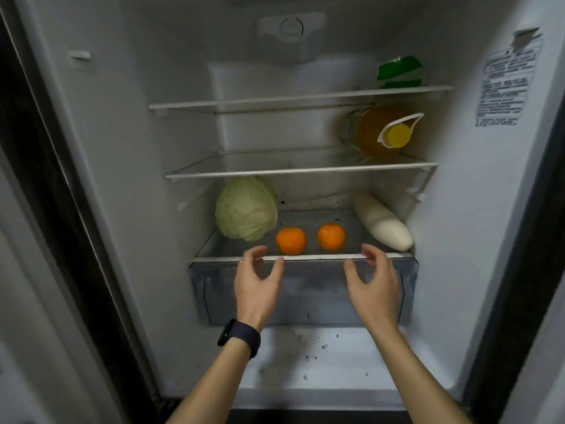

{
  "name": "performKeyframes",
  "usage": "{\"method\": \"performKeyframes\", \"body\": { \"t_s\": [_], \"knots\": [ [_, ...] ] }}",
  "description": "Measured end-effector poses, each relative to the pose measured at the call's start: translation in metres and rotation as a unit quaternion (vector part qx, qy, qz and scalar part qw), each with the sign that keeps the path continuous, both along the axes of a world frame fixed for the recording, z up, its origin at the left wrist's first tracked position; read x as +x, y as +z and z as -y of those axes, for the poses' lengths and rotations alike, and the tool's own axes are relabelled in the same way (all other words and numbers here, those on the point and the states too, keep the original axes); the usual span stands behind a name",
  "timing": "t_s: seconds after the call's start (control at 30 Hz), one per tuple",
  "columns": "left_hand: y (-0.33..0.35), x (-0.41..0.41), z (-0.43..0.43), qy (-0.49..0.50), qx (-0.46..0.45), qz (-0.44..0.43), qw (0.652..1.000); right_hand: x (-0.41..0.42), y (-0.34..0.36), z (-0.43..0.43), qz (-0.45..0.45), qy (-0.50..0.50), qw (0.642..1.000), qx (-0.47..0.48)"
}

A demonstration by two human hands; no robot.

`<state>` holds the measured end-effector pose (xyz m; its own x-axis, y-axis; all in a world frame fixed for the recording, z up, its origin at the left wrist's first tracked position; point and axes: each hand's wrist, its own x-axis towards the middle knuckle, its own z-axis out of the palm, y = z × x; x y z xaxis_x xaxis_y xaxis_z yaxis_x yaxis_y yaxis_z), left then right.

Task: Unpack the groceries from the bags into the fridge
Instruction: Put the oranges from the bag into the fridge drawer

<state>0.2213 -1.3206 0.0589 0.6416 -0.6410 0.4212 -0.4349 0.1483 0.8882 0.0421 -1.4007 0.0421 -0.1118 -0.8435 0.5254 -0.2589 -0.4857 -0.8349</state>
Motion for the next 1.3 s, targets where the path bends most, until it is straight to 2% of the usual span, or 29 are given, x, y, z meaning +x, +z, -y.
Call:
{"method": "performKeyframes", "body": {
  "t_s": [0.07,0.17,0.27,0.4,0.47,0.57,0.7,0.9,1.3],
  "knots": [
    [-0.016,-0.007,-0.011,-0.004,-0.012,-0.117,0.993,0.001,-0.016,-0.014,0.146,0.042,0.981,0.116],
    [-0.026,-0.003,-0.003,-0.027,-0.007,-0.321,0.947,0.011,-0.028,-0.016,0.303,0.125,0.897,0.298],
    [-0.022,0.007,0.013,-0.062,-0.009,-0.446,0.893,0.024,-0.02,-0.005,0.378,0.206,0.828,0.359],
    [-0.017,0.015,0.024,-0.088,-0.034,-0.507,0.857,0.031,0.005,0.007,0.431,0.237,0.781,0.386],
    [-0.019,0.016,0.026,-0.088,-0.057,-0.515,0.851,0.033,0.007,0.01,0.434,0.22,0.787,0.38],
    [-0.024,0.013,0.025,-0.086,-0.087,-0.509,0.852,0.033,-0.001,0.008,0.396,0.189,0.83,0.345],
    [-0.035,0.005,0.011,-0.08,-0.115,-0.484,0.864,0.027,-0.005,-0.008,0.38,0.171,0.852,0.317],
    [-0.038,-0.008,-0.034,-0.1,-0.126,-0.47,0.868,0.008,-0.007,-0.053,0.386,0.183,0.857,0.288],
    [-0.037,-0.049,-0.113,-0.068,-0.126,-0.455,0.879,-0.028,-0.013,-0.127,0.388,0.203,0.85,0.293]
  ]
}}
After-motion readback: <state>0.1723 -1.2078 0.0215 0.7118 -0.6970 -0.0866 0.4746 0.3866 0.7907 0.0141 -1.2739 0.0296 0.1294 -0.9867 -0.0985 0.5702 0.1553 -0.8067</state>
